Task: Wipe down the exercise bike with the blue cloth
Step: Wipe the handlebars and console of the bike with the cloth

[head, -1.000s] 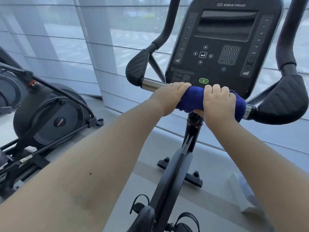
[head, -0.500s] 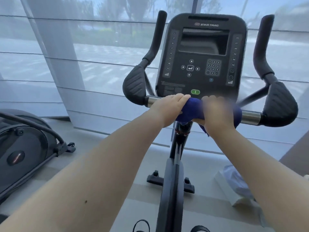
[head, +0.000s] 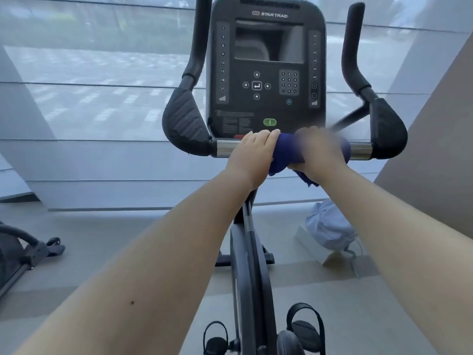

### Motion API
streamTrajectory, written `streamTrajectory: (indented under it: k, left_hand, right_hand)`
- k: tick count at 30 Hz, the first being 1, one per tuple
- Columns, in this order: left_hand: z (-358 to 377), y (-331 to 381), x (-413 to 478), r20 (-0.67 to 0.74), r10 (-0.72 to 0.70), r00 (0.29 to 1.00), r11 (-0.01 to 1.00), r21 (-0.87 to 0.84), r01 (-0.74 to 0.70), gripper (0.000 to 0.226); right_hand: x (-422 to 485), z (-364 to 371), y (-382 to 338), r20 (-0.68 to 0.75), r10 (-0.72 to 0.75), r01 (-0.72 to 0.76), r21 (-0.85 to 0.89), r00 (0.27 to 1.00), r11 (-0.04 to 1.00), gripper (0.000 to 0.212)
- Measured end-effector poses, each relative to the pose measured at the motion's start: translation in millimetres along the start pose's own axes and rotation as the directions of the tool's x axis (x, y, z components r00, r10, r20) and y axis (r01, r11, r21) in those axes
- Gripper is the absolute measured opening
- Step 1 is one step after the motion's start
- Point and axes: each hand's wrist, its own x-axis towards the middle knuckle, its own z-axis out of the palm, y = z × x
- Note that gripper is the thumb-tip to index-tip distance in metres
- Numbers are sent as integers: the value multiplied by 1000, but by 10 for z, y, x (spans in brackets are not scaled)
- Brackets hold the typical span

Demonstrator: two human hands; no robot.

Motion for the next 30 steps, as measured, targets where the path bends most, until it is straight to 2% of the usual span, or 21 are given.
streamTrajectory:
  k: [9, 17, 24, 27, 30]
  left_hand:
    - [-139, 60, -6, 100, -55, 993, 998, -30, 58, 70]
    - [-11, -6, -31, -13, 11, 1000, 999, -37, -11, 64]
    - [-23, -47, -67, -48, 87, 995, 994, -61, -90, 67]
    - [-23, -111, -41, -38, 141, 989, 990, -9, -142, 69]
    - [21, -74, -38, 1, 133, 991, 984, 121, -132, 69]
  right_hand:
    - [-4, 1, 11, -31, -19, 19, -1, 999, 1000, 61]
    - [2, 6, 9, -61, 3, -4, -11, 998, 1000, 58]
    - [-39, 30, -102, -93, 115, -111, 44, 989, 993, 51]
    - [-38, -1, -151, -50, 169, -166, 62, 984, 984, 53]
    - [-69, -49, -198, -46, 217, -210, 119, 975, 970, 51]
